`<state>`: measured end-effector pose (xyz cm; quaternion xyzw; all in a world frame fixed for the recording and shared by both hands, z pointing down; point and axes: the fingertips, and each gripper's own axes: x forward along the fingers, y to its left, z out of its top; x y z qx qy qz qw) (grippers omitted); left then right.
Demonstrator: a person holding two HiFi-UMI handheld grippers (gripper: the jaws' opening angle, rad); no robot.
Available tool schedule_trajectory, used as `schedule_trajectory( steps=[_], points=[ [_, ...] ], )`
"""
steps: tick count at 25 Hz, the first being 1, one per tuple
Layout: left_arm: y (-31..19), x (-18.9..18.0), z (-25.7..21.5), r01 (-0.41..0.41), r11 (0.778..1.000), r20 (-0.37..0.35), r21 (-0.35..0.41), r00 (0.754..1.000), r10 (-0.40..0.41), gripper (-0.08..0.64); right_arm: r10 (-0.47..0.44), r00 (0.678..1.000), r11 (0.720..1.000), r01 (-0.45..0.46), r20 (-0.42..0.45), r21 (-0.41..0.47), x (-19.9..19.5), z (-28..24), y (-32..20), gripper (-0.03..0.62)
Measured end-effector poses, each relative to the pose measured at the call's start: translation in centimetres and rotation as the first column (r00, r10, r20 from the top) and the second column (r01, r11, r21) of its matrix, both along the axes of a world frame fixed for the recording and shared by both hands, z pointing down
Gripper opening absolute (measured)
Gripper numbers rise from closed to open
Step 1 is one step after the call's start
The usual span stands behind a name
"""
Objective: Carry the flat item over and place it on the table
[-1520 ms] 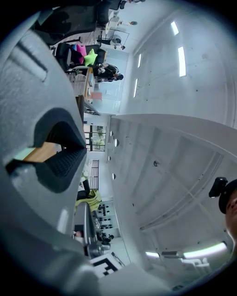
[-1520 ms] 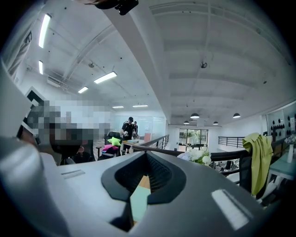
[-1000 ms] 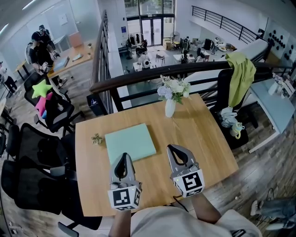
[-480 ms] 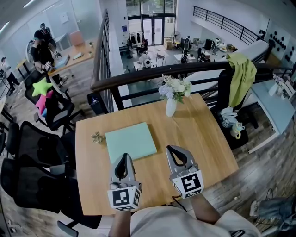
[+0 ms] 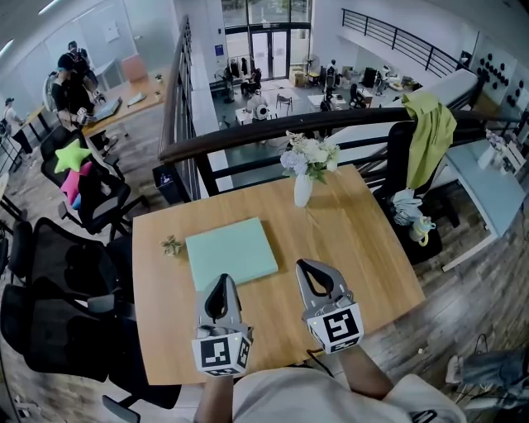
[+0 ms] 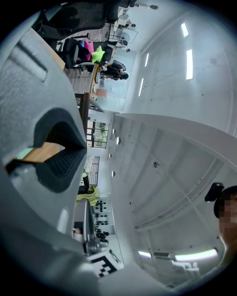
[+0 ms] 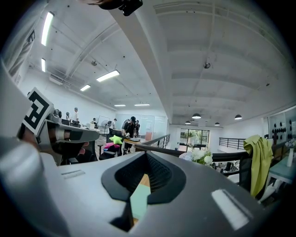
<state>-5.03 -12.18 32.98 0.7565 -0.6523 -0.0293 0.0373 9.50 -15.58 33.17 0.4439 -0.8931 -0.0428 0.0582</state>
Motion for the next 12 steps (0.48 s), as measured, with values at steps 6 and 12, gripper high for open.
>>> schedule_trajectory(
  steps=[6, 12],
  points=[
    [-0.29, -0.02, 0.25, 0.001, 1.000, -0.005, -0.008, 1.000, -0.001, 0.003, 0.005, 1.000, 1.000, -0.005, -0.005, -0.014, 0.30, 0.50, -0.29, 0.011],
    [-0.43, 0.12, 0.49, 0.001, 1.000, -0.004, -0.010, 1.000, -0.001, 0.003, 0.012, 1.000, 1.000, -0.012, -0.003, -0.015, 0.59, 0.63, -0.59, 0.011]
  ],
)
